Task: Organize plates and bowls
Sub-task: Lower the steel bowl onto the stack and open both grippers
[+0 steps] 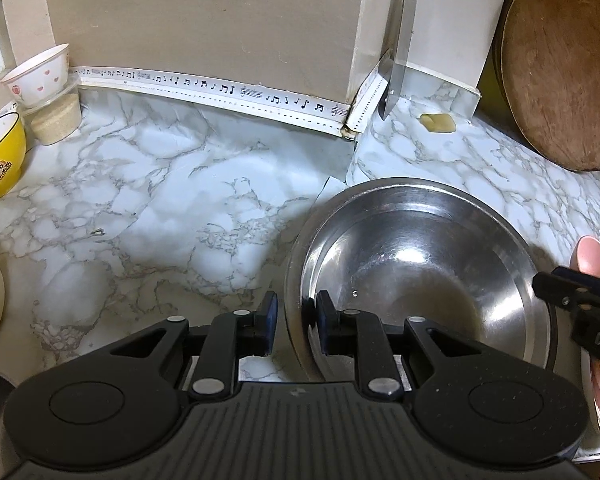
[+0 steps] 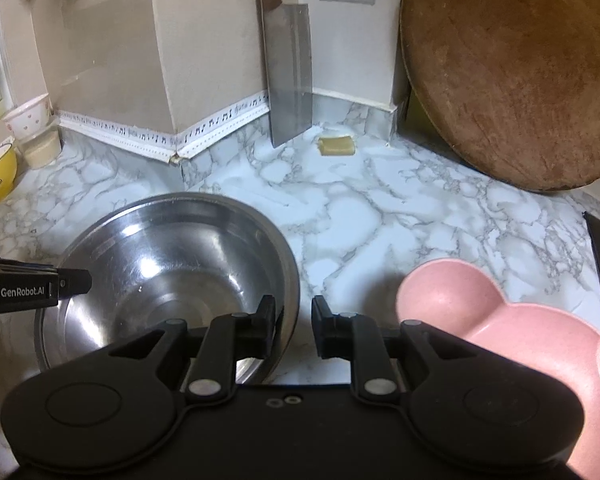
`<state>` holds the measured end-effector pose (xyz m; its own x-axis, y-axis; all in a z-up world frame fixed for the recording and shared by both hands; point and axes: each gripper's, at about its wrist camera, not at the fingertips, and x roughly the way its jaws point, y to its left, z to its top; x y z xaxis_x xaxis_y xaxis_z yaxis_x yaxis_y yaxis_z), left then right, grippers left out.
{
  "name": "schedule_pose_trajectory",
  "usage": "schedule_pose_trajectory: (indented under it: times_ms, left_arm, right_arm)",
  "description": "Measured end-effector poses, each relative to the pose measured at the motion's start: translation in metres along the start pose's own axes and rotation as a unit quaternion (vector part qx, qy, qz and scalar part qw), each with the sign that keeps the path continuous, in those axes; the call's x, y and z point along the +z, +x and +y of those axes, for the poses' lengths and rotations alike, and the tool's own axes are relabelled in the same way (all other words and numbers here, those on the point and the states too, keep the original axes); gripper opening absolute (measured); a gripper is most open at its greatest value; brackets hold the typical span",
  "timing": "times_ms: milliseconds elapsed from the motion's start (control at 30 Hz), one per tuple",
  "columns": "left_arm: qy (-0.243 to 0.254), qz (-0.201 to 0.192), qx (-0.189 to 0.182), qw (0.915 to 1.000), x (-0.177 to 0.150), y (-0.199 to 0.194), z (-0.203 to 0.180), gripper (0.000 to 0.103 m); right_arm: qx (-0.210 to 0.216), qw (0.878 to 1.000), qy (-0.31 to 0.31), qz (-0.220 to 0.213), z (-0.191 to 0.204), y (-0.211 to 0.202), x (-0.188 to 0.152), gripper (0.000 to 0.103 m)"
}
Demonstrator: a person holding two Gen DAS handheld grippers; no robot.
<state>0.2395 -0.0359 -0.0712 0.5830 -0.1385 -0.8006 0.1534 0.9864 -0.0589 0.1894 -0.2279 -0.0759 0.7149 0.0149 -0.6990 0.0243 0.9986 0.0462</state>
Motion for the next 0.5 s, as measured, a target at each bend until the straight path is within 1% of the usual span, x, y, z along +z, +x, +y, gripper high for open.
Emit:
schedule_pose_trajectory:
  times_ms: [133,167,200,233,267,300,500]
  left_arm:
    - [-0.003,-0.009,0.009,0.9999,-0.004,-0.008,0.002,0.031]
    - [-0.002,-0.012,0.009,0.9999,-0.005,-0.010,0.001,0.034]
    - [-0.002,-0.015,0.009,0.9999,-0.006,-0.013,0.001,0.041]
    - [-0.002,-0.019,0.010,0.9998,-0.007,-0.017,0.001,0.045]
    - [-0.001,-0.024,0.011,0.9997,-0.008,-0.021,0.000,0.054]
    - [0.000,-0.030,0.012,0.9995,-0.009,-0.025,0.000,0.057]
    - [0.006,-0.046,0.008,0.9989,-0.013,-0.047,-0.002,0.057]
  right_arm:
    - [0.008,1.000,0.003,-0.011,-0.003,-0.010,0.003,0.020]
    - [0.010,1.000,0.002,-0.013,-0.003,-0.013,0.004,0.021]
    - [0.012,1.000,0.002,-0.015,-0.004,-0.015,0.004,0.021]
    - [0.015,1.000,0.002,-0.017,-0.004,-0.018,0.004,0.021]
    - [0.018,1.000,0.002,-0.018,-0.004,-0.021,0.004,0.021]
    - [0.021,1.000,0.001,-0.019,-0.003,-0.023,0.005,0.021]
    - [0.034,0.999,-0.003,-0.027,0.001,-0.040,0.005,0.021]
